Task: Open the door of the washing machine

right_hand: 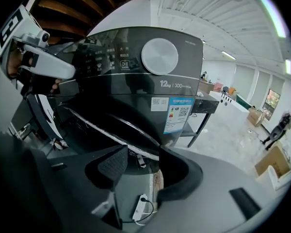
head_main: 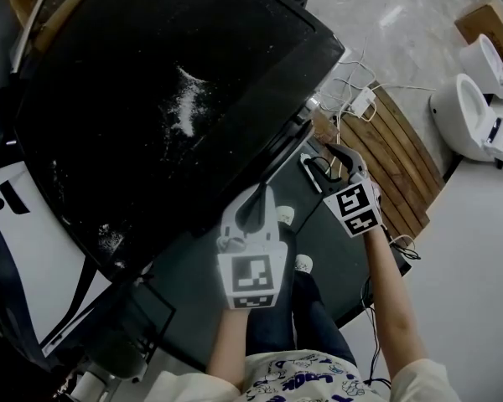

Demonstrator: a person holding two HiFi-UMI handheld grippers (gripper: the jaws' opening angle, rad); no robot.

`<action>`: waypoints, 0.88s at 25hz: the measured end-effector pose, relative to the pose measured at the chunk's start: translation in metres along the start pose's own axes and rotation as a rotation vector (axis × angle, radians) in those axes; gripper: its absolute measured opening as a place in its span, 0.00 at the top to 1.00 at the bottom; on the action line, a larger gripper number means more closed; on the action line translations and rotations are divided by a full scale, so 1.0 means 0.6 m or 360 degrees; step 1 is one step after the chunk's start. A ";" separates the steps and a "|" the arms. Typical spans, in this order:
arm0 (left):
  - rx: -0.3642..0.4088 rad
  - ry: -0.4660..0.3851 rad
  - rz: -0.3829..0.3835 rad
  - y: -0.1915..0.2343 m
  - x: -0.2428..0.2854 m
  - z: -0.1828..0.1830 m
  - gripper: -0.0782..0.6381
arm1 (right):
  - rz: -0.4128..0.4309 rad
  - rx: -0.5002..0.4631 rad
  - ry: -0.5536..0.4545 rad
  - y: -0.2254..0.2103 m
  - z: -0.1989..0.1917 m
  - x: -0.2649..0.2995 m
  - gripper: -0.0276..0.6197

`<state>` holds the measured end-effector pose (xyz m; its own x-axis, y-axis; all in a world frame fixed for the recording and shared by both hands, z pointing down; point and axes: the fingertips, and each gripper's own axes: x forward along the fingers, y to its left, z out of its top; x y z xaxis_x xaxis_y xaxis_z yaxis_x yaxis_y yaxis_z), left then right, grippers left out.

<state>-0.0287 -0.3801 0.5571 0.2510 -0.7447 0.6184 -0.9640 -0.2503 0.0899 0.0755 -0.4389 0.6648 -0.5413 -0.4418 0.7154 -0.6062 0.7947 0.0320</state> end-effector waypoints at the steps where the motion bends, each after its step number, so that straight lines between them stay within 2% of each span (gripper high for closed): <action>1: -0.0009 0.0001 0.0005 0.001 0.000 -0.001 0.89 | -0.0002 -0.0016 0.0008 -0.003 0.001 0.006 0.64; 11: -0.0019 0.0015 -0.0031 -0.007 -0.001 -0.001 0.89 | 0.0052 -0.0184 0.0131 -0.025 -0.015 0.062 0.64; 16: 0.0001 0.0007 -0.0070 -0.015 0.005 0.001 0.89 | 0.0077 -0.0273 0.0125 -0.029 0.001 0.081 0.64; 22: -0.0007 0.0006 -0.0083 -0.016 0.007 0.003 0.89 | 0.0171 -0.0388 0.0159 -0.029 0.003 0.096 0.64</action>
<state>-0.0184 -0.3820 0.5577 0.3005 -0.7283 0.6158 -0.9500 -0.2861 0.1252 0.0538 -0.4786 0.7042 -0.5275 -0.3159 0.7886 -0.3838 0.9168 0.1105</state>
